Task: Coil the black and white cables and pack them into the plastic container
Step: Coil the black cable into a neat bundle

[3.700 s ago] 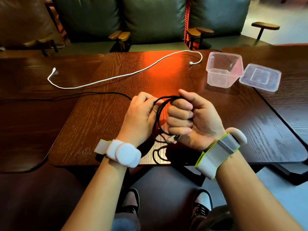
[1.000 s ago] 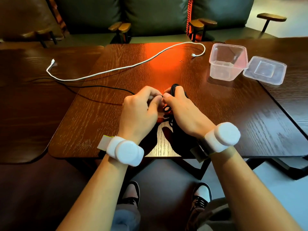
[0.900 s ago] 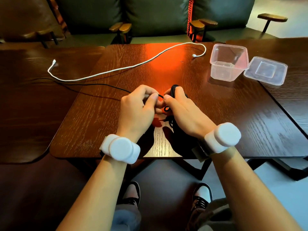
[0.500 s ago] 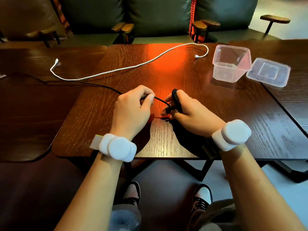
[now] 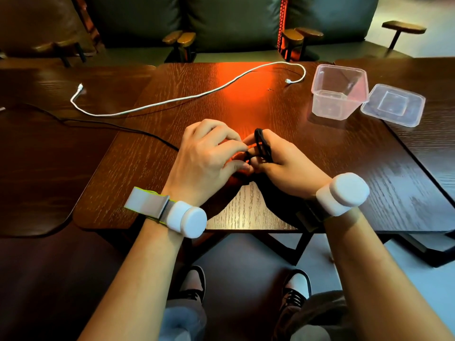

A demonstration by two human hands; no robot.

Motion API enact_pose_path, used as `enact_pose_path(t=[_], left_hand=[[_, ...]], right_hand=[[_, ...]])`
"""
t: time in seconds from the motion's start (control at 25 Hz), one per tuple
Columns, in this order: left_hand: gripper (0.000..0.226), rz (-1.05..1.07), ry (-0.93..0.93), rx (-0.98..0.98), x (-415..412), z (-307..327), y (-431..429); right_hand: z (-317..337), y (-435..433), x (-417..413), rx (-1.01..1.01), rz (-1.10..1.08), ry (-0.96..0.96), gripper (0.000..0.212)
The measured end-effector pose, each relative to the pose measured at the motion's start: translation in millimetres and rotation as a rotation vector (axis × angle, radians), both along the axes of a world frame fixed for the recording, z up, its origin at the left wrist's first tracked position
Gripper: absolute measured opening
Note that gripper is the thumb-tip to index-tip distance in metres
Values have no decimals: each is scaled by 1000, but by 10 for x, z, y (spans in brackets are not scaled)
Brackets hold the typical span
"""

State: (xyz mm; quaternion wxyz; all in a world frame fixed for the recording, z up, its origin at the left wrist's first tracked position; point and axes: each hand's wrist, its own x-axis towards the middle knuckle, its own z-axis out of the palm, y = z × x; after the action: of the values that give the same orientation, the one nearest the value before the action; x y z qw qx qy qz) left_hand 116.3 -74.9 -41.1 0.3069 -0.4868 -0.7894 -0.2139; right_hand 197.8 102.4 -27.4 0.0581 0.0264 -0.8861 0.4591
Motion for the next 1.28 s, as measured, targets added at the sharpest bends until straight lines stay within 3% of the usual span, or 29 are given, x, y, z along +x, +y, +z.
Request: enact_pose_path(t=[0.28,0.56,0.76,0.84,0.96,1.16,1.2,1.24,1.28], left_hand=[[27,81,-67,-8,59,17,17],[34,157,-136,4,108,16,56],[30,243,-193,9,174,5,109],[31,270,-314,44,188,3,125],[36,266,-647,166,148,1,166],[43,-89,-1525,552,155,70,205],[42,-126,-1591,580,168,87,194],[42,-115,-1539,548,172,106,175],[41,-61,-1363,456,168,112,147]], right_hand=[[46,-36,6,-121,-49,67,24],[39,-112,-22,10,-75,134,22],[29,-206,-6,131,-76,178,34],[19,-225,-15,223,-86,184,36],[0,-270,-33,383,-135,236,39],[52,-183,-40,441,-248,287,50],[61,-142,-39,436,-252,275,52],[61,-113,-41,436,-241,265,53],[53,-98,-44,444,-219,254,51]])
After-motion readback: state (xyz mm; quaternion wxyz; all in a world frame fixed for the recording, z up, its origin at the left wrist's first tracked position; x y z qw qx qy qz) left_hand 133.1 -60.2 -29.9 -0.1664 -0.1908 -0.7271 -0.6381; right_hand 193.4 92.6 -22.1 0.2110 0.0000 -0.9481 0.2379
